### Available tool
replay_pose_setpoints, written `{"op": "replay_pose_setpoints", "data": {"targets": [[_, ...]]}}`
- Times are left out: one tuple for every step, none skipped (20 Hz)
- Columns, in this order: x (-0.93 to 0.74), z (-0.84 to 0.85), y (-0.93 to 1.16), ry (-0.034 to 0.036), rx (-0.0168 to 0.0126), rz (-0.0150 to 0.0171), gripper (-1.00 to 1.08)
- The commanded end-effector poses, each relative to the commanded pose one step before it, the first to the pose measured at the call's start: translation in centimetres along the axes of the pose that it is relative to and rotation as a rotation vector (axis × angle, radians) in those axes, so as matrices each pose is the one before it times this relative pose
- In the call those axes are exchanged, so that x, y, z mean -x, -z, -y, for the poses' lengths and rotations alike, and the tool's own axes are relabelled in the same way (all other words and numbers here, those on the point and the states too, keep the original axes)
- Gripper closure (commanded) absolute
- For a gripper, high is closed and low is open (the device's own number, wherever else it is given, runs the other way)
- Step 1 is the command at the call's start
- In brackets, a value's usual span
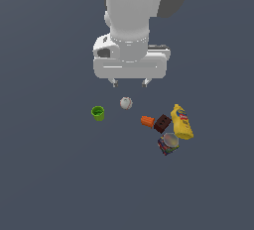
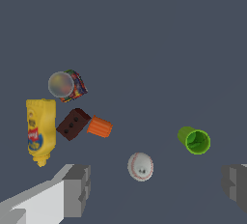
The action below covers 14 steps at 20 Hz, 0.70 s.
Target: Pick up a designated object from a clutter of objects.
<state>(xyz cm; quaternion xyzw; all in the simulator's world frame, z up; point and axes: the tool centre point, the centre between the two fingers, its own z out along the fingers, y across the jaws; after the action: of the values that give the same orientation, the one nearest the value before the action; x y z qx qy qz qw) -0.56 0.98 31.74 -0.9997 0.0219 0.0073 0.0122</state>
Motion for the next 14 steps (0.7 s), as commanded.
{"op": "replay_pose_setpoints", "data": {"targets": [[0.000,-0.001,0.000,0.00000,0.00000,0.00000,-0.92],[-0.012,-0.064,-0.005,-0.00065,0.00016,-0.00015,-0.92],[-0.038,-0.181,-0.018,-0.00175,0.00036,-0.00037,-0.92],[-0.062,-0.299,-0.029,-0.00296,0.00061,-0.00061,-0.92],[-0.085,-0.417,-0.037,-0.00425,0.00087,-0.00084,-0.92],[-0.107,-0.535,-0.041,-0.00573,0.00115,-0.00107,-0.92],[-0.122,-0.614,-0.035,-0.00701,0.00135,-0.00120,-0.92],[-0.104,-0.515,-0.014,-0.00648,0.00115,-0.00098,-0.92],[-0.082,-0.389,0.006,-0.00554,0.00088,-0.00073,-0.92],[-0.060,-0.267,0.023,-0.00452,0.00060,-0.00049,-0.92],[-0.037,-0.139,0.032,-0.00314,0.00030,-0.00025,-0.92],[-0.010,-0.020,0.029,-0.00138,0.00001,-0.00002,-0.92],[0.015,0.064,-0.002,0.00096,-0.00013,0.00011,-0.92],[0.024,0.074,-0.039,0.00248,-0.00014,0.00013,-0.92]]}}
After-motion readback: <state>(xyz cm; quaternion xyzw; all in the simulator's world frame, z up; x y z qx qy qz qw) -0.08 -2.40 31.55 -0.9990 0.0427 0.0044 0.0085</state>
